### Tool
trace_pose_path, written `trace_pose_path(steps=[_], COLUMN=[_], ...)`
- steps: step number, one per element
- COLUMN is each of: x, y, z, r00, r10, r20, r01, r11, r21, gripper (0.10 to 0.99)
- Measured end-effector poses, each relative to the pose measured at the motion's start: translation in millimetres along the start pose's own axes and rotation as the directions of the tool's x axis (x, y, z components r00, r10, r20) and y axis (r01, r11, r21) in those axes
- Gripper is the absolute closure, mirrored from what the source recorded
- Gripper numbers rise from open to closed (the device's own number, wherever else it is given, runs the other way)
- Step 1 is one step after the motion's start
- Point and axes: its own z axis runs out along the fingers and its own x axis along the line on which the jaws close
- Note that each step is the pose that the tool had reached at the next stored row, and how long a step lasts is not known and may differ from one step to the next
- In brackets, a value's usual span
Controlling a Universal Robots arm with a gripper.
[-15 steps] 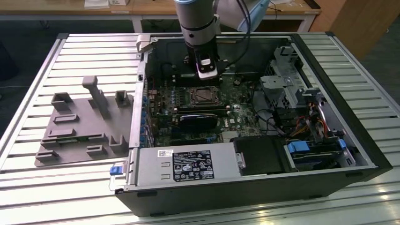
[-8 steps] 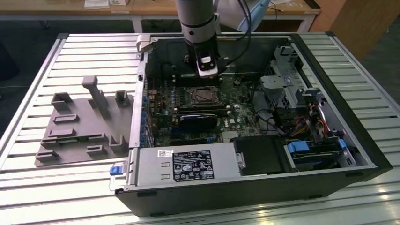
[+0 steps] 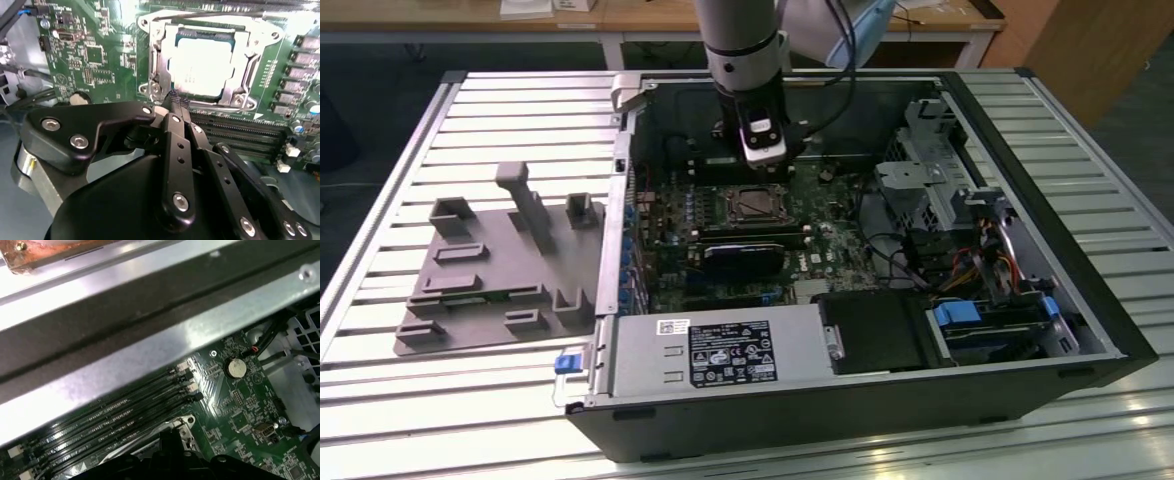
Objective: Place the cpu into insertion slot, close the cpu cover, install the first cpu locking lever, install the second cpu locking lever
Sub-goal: 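Install the first cpu locking lever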
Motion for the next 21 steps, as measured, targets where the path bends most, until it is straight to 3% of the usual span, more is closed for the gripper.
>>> trace_pose_path(steps=[2, 8, 10, 14, 21], x=[-0.2, -0.4, -1.2, -3.8, -4.7], y=[-0.4, -1.0, -2.0, -4.6, -6.2], z=[0.0, 0.3, 0.9, 1.7, 1.7], r00=[1.0000, 1.0000, 0.9999, 0.9986, 0.9985], r10=[-0.003, -0.004, -0.002, 0.001, 0.001], r20=[0.0037, 0.0022, -0.0136, -0.0537, -0.0552], r01=[0.003, 0.004, 0.003, 0.002, 0.002], r11=[0.9999, 0.9998, 0.9997, 0.9989, 0.9987], r21=[0.013, 0.017, 0.026, 0.047, 0.051], gripper=[0.984, 0.984, 0.984, 0.984, 0.984])
